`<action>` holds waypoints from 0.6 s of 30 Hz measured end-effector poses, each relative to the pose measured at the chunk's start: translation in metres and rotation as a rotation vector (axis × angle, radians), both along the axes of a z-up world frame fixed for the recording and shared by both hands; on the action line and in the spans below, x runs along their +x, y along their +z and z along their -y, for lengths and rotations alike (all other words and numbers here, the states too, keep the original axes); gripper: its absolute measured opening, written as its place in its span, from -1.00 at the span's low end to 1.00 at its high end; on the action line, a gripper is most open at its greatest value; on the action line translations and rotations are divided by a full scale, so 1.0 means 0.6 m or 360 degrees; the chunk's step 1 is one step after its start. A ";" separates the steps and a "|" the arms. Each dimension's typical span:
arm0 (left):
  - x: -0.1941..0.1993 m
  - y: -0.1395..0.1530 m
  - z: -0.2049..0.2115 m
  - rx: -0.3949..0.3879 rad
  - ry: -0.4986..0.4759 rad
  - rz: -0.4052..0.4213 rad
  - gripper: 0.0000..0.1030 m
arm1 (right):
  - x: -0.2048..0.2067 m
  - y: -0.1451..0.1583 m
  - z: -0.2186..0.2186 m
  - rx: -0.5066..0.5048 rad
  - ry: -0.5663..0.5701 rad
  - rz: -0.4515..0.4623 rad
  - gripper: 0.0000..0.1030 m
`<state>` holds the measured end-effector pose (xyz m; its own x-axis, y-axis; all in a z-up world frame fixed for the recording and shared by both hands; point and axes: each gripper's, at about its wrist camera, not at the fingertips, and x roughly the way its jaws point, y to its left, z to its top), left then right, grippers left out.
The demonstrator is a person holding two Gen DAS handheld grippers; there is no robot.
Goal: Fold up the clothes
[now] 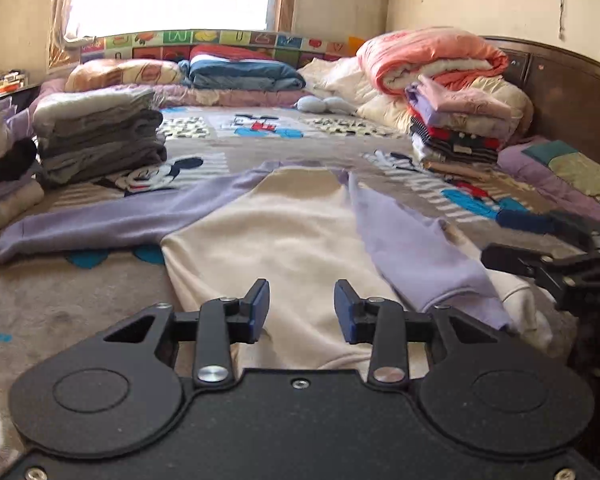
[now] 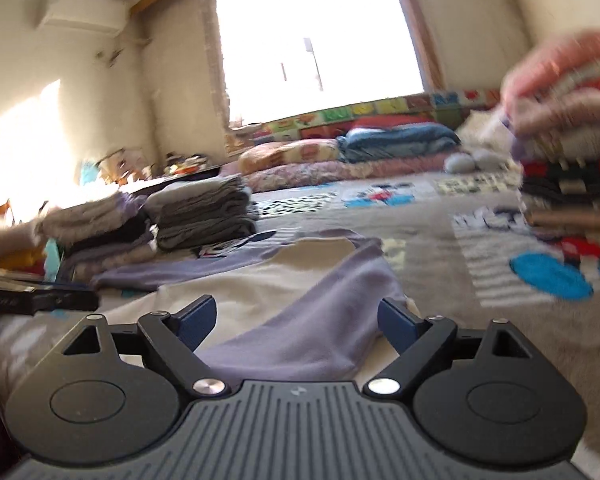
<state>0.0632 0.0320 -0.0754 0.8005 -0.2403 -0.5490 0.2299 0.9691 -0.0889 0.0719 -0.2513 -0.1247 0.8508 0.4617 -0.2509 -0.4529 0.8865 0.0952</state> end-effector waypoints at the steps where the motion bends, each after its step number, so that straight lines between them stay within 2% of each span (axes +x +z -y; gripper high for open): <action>1: 0.002 -0.006 -0.003 0.0009 -0.0006 -0.0038 -0.33 | -0.015 0.008 -0.023 -0.0145 0.0077 0.0064 0.56; 5: 0.012 -0.031 -0.015 0.0044 -0.0030 -0.0189 -0.33 | -0.061 -0.010 -0.109 -0.0651 0.0330 0.0135 0.37; 7: 0.016 -0.043 -0.021 0.0062 -0.0042 -0.0265 -0.33 | -0.066 -0.026 -0.129 -0.0806 0.0367 0.0099 0.22; 8: 0.017 -0.048 -0.023 0.0067 -0.0052 -0.0288 -0.33 | -0.067 -0.031 -0.133 -0.0851 0.0367 0.0083 0.21; 12: 0.013 -0.042 -0.028 0.0014 -0.0099 -0.0265 -0.33 | -0.070 -0.030 -0.121 -0.0850 0.0314 0.0056 0.21; 18: 0.025 -0.030 -0.034 -0.0148 -0.0108 -0.0221 -0.33 | -0.083 -0.047 -0.141 -0.1050 0.0278 0.0161 0.21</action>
<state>0.0779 0.0526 -0.0935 0.6988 -0.3463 -0.6259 0.2740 0.9379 -0.2129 0.0223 -0.1667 -0.1527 0.8119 0.3722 -0.4498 -0.5726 0.6579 -0.4891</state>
